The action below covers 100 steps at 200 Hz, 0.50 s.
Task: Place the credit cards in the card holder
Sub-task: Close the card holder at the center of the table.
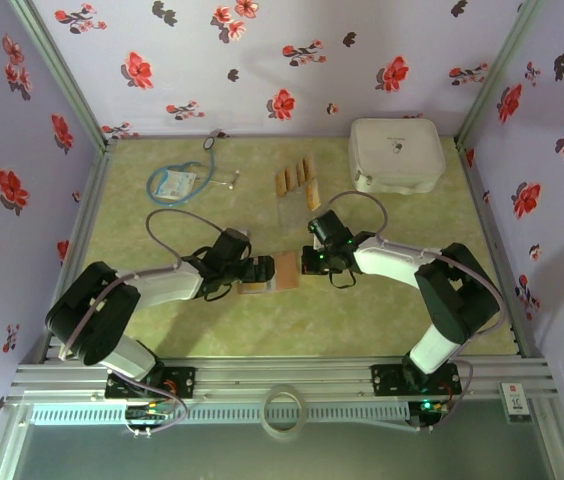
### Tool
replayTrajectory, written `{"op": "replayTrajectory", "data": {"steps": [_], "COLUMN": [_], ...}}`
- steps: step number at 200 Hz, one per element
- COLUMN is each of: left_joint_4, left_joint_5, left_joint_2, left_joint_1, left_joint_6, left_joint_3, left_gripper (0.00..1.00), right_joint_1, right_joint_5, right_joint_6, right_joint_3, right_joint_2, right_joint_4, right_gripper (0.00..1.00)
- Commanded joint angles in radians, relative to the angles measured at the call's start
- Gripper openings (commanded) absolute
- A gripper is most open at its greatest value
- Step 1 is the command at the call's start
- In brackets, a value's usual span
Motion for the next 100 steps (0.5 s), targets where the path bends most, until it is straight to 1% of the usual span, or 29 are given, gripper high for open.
{"op": "replayTrajectory", "data": {"steps": [1,60,100], "left_joint_4": [0.069,0.076,0.096], "left_joint_5": [0.045,0.065,0.076], "left_joint_2": [-0.044,-0.129,-0.137], "left_joint_1": [-0.011,-0.014,-0.049], "left_joint_6": [-0.017,-0.031,-0.041], "left_joint_3": [-0.005,-0.009,0.028], "left_gripper": [1.0,1.0,1.0], "right_joint_1": [-0.006,-0.004,-0.004], "right_joint_5": [-0.023,-0.037,-0.036], "right_joint_6": [0.024,0.033,0.035], "right_joint_3": [-0.014,-0.012,-0.017], "right_joint_2": [0.006,0.023,0.018], "right_joint_4": [0.021,0.042,0.045], "right_gripper": [0.0,0.0,0.0]}}
